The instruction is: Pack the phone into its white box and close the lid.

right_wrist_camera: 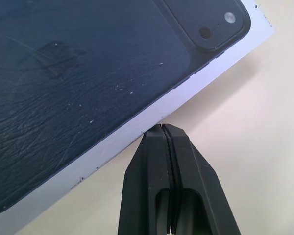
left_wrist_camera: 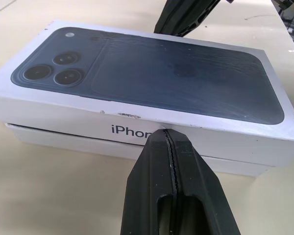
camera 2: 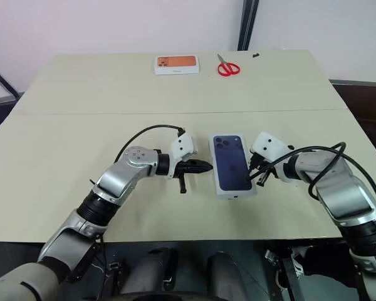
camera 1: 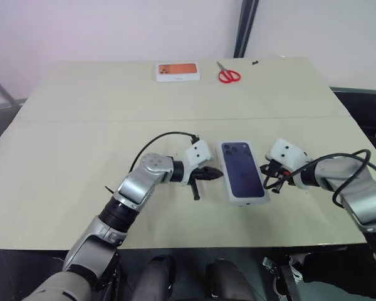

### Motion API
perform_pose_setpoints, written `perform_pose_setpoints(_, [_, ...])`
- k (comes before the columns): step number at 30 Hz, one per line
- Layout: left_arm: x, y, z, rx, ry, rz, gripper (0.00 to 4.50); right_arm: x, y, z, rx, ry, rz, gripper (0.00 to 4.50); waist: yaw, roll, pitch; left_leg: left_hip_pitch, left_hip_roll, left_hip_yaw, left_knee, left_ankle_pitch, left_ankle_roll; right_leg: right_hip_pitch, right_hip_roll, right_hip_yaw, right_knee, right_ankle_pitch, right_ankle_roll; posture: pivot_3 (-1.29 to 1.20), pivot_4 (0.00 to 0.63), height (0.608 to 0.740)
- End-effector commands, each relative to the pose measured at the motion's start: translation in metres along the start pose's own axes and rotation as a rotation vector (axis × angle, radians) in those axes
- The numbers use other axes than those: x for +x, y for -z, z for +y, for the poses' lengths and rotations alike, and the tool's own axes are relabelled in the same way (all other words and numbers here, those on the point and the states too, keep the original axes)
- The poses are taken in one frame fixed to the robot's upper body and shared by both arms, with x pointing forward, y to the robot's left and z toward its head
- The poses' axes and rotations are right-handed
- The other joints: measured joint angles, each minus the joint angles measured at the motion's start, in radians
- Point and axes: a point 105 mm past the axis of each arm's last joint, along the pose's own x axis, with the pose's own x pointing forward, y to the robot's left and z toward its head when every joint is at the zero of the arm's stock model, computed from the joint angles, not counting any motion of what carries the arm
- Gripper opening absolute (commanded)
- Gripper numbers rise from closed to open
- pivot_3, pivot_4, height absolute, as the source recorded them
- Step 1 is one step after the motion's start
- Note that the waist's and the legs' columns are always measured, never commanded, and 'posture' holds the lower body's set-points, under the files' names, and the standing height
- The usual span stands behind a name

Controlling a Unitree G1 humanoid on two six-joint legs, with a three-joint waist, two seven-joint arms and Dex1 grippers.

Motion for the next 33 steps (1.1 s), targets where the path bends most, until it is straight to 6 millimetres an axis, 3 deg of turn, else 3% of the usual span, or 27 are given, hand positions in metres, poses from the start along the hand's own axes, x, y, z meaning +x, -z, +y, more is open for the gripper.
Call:
perform_pose_setpoints(1, [0.001, -0.017, -0.008, 0.049, 0.029, -0.054, 0.0, 0.0, -0.016, 0.004, -0.038, -0.013, -0.056, 0.02, 0.0, 0.0, 0.0, 0.0, 0.0, 0.0, 0.0, 0.0, 0.0, 0.0, 0.0, 0.0, 0.0, 0.0, 0.0, 0.0, 0.15, 0.74])
perform_pose_setpoints(26, [-0.004, -0.011, -0.004, 0.043, 0.017, -0.029, 0.0, 0.005, -0.02, 0.007, -0.043, -0.027, -0.07, 0.02, -0.001, 0.0, 0.0, 0.0, 0.0, 0.0, 0.0, 0.0, 0.0, 0.0, 0.0, 0.0, 0.0, 0.0, 0.0, 0.0, 0.15, 0.74])
perform_pose_setpoints(33, [-0.005, -0.007, -0.003, 0.036, 0.011, -0.017, 0.0, 0.004, -0.012, 0.007, -0.048, -0.022, -0.039, 0.02, -0.001, 0.0, 0.0, 0.0, 0.0, 0.0, 0.0, 0.0, 0.0, 0.0, 0.0, 0.0, 0.0, 0.0, 0.0, 0.0, 0.15, 0.74])
